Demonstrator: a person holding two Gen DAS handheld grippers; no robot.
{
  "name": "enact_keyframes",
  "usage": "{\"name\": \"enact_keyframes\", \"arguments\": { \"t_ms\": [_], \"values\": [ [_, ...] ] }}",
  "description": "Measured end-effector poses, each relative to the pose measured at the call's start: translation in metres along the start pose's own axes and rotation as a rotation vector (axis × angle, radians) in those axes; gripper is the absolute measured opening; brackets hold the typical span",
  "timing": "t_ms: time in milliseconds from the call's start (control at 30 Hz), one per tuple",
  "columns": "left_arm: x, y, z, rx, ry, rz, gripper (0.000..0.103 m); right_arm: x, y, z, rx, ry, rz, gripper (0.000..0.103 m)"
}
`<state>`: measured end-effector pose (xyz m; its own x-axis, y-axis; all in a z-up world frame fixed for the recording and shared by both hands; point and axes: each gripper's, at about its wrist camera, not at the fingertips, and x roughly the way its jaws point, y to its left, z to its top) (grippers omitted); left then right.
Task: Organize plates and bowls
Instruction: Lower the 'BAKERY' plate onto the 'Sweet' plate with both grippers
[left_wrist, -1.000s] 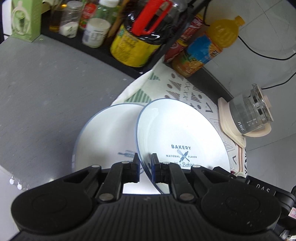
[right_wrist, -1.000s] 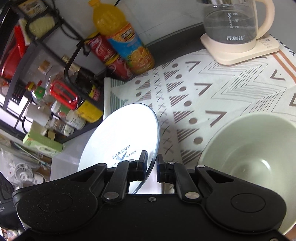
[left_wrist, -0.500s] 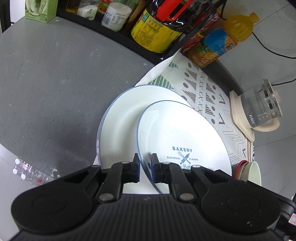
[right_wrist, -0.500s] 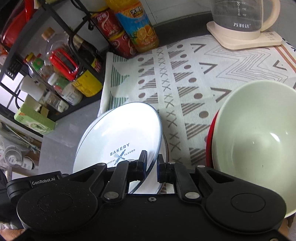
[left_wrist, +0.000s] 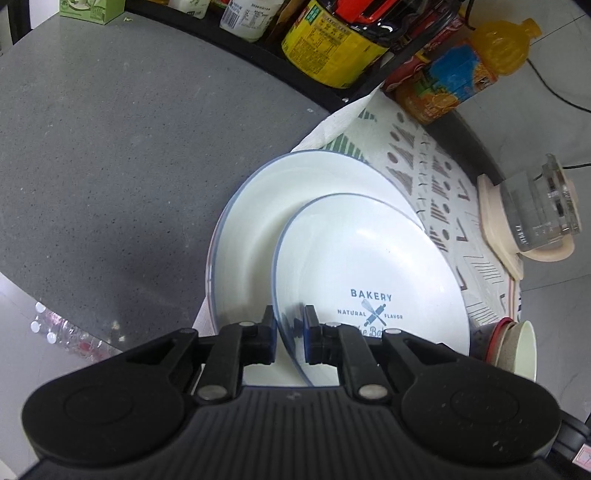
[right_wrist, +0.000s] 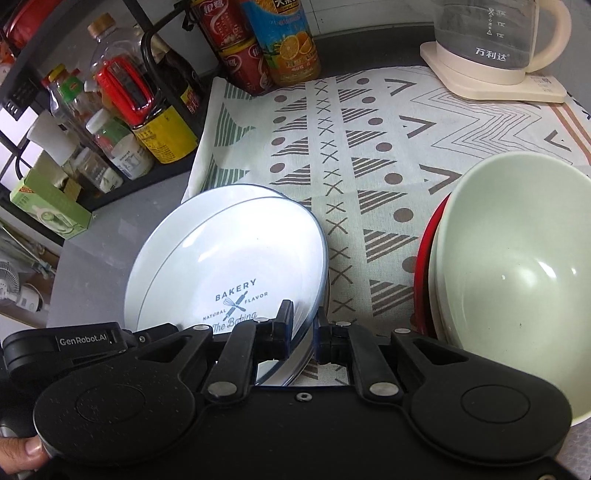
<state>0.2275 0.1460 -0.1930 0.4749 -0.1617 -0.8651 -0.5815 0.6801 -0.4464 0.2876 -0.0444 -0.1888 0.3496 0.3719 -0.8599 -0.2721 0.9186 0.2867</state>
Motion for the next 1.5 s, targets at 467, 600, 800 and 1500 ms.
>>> {"name": "enact_keyframes", "arguments": {
  "t_ms": [467,600,800,1500],
  "values": [
    [-0.037,-0.001,0.025,0.023,-0.167,0.130,0.044,0.010,0.008,-0.001,-0.048,0.011,-0.008,0.010],
    [-0.031,0.003,0.025,0.014,-0.152,0.134,0.048,0.013,0.009,0.000,-0.051,0.018,-0.009,0.010],
    [-0.016,0.006,0.018,0.002,-0.127,0.157,0.048,0.016,0.011,0.001,-0.072,0.027,-0.009,0.011],
    [-0.003,0.013,0.016,0.002,-0.116,0.196,0.048,0.034,0.014,0.007,-0.043,0.099,0.021,0.019]
  ]
}}
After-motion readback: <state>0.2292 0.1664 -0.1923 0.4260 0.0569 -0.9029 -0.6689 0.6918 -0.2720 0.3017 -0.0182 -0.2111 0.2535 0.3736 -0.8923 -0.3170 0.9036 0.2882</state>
